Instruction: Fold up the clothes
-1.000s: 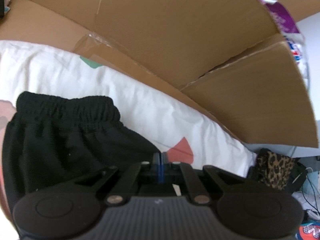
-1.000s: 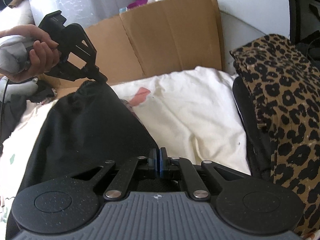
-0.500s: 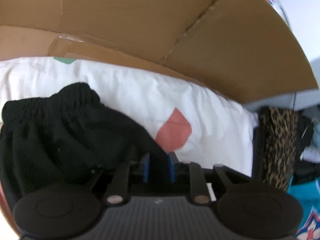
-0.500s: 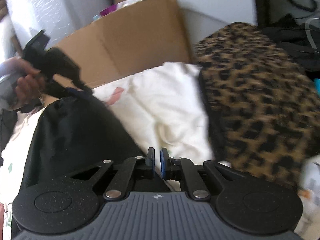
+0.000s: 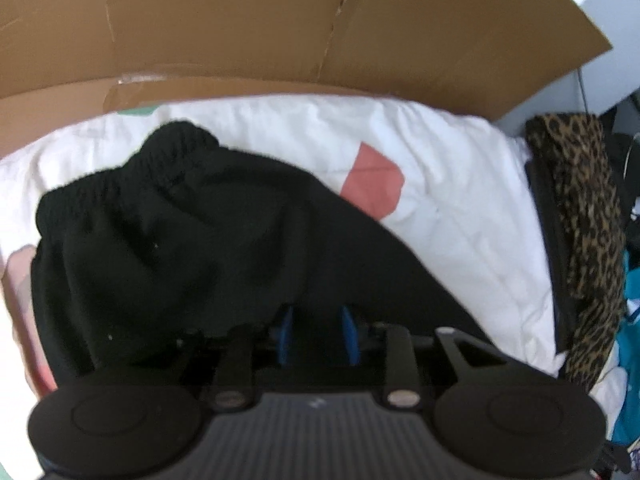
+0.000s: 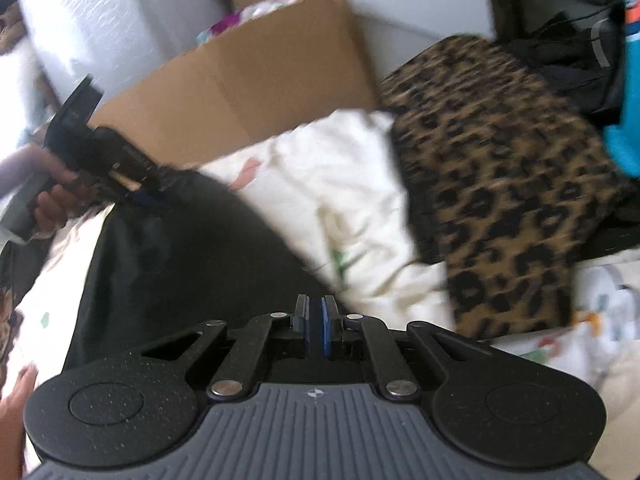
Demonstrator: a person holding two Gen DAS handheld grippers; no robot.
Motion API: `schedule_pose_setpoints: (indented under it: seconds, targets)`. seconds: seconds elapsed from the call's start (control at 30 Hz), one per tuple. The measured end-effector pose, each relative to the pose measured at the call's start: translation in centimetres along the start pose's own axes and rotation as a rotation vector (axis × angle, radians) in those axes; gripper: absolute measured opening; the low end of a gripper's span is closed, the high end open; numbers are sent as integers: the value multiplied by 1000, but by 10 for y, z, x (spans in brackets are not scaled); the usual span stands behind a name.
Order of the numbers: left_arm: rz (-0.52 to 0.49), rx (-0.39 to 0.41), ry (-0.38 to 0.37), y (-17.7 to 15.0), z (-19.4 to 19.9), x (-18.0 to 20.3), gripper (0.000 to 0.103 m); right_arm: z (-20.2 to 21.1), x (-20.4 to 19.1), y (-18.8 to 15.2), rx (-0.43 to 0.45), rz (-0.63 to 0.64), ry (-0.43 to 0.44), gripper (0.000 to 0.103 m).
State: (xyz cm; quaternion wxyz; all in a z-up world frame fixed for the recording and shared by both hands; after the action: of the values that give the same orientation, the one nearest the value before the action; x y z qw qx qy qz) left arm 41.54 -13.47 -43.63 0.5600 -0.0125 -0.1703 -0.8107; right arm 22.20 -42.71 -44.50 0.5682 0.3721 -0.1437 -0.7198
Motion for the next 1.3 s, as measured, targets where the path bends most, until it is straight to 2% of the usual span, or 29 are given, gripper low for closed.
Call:
schedule_pose_setpoints:
  seconds: [0.17,0.4,0.63,0.8,0.93,1.03,1.3]
  targets:
    - [-38,-6,0,1,-15,5,28,-28,-10,-6,-39,-13,-12,5]
    - [-48,37,-9,20,-32,6,28,-52,-7,2,-61,-16,-73,8]
    - [-46,54,-20,32,-39,7,29,-63,4,9,-74,-54,-134,4]
    - [-59,37,-26,41,-36,9,29,-58,8,11,-83,-48,-194,4]
    - [-104,23,-49,39,-22,3,29,-45,13,8,-94,-52,-211,5]
    - [-133,32,-50,34,0,-8,35,-30,17,6,-104,-62,-215,7]
    - [-202,85,26,19,49,-57,41,10,24,-8,-129,-75,-242,8]
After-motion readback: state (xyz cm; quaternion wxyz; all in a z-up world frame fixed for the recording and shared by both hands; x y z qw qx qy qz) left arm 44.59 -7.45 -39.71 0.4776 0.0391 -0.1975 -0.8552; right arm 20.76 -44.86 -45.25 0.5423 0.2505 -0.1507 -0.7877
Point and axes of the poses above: each gripper's, at about its wrist camera, not at the fingertips, and z roughly against the way its jaws point, x to its right, y to its top, the point moved 3 cm from there along -z, roughly the way its jaws point, and after that the axes turned 5 degrees about -z, right-handed, at the moved point
